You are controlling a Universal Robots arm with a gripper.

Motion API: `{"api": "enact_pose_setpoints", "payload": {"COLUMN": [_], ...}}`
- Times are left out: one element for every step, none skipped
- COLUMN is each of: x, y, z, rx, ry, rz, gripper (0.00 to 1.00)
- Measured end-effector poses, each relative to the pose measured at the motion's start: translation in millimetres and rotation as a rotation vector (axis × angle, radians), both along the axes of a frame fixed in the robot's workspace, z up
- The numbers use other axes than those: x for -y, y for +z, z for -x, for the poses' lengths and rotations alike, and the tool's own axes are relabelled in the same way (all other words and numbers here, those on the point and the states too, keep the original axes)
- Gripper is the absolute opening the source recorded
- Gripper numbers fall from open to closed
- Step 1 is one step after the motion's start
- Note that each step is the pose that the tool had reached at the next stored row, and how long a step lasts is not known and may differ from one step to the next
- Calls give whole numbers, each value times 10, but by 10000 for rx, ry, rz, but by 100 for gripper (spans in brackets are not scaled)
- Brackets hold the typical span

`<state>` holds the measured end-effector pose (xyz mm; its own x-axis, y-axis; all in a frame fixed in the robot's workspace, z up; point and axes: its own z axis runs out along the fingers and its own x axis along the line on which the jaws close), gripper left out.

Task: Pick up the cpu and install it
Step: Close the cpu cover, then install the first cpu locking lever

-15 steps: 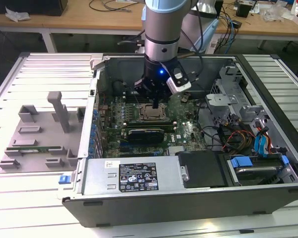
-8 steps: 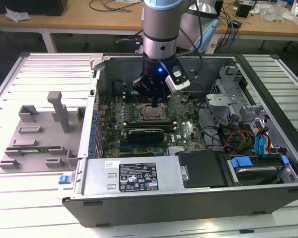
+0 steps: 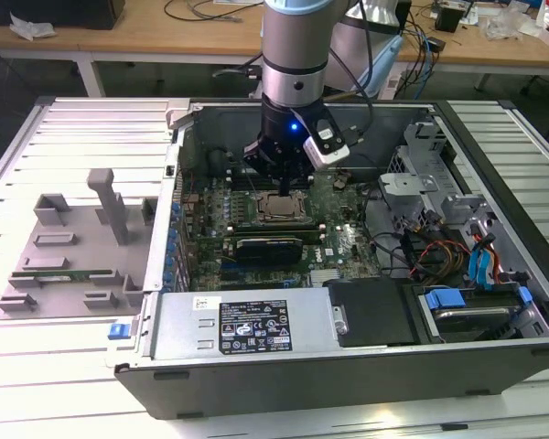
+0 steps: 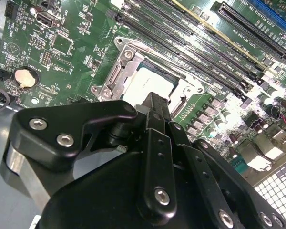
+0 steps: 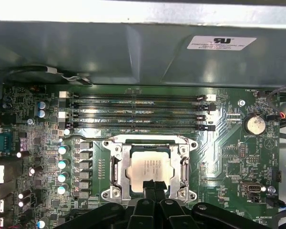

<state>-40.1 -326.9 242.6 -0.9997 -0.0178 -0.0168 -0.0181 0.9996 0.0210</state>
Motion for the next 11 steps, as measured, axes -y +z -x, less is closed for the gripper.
{"api": "enact_pose_setpoints", "payload": {"x": [0, 0, 0, 0, 0, 0, 0, 0, 0, 0, 1], "y": [0, 0, 0, 1, 1, 1, 1, 1, 2, 3, 17], "z": [0, 0, 0, 0, 0, 0, 0, 0, 0, 0, 1], "rx": [0, 0, 0, 0, 0, 0, 0, 0, 0, 0, -3], "ry": [-1, 0, 0, -1, 0, -1, -1, -1, -1, 0, -1], "rz": [0, 0, 0, 0, 0, 0, 0, 0, 0, 0, 5], "gripper": [11, 11, 11, 11, 11, 11, 11, 11, 11, 11, 11]}}
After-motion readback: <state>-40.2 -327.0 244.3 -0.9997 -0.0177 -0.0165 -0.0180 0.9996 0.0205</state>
